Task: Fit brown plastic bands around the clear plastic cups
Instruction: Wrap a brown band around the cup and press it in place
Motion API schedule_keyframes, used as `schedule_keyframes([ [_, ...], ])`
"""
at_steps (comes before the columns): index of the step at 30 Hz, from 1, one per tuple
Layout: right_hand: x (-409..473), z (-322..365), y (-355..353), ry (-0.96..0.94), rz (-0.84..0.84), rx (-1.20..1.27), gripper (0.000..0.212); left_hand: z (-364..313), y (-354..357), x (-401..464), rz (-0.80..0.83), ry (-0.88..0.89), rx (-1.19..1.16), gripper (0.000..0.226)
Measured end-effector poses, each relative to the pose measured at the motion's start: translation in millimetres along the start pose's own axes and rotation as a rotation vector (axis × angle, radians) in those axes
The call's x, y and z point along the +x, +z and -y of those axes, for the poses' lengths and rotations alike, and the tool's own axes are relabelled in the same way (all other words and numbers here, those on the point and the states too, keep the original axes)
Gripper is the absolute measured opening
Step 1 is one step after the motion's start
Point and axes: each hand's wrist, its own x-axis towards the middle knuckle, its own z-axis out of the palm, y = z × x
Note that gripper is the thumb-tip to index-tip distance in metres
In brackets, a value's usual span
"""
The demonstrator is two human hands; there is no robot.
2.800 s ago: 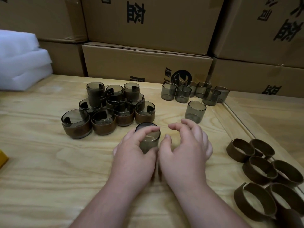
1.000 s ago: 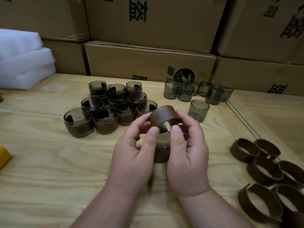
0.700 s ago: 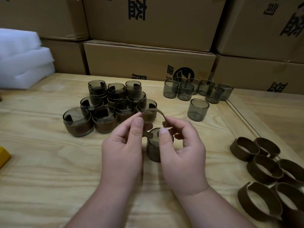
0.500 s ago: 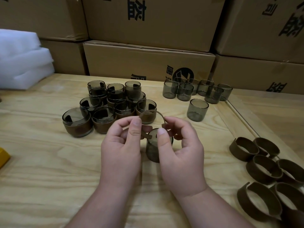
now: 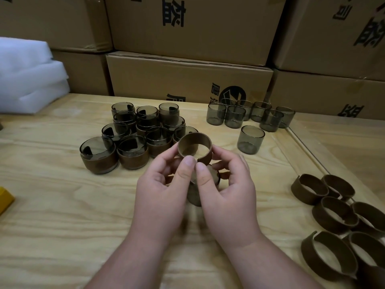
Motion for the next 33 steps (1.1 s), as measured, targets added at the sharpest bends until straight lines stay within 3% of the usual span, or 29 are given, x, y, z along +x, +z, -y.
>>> schedule_keyframes([
  [13,1.7,0.3,-0.7,-0.041,-0.04,-0.126,0.035,5.2,-4.9,2.5,-0.076,-0.029,0.061,0.046],
  [21,1.9,-0.1,-0.4,-0.039,-0.043,-0.127,0.04,0.1,-3.4,-0.2,-0.053,-0.027,0.122,0.043],
  [33,0.1,-1.3,0.6,0.12,-0.029,-0.255,0.033,0.2,1.5,-1.2,-0.06,-0.1,0.105,0.02],
])
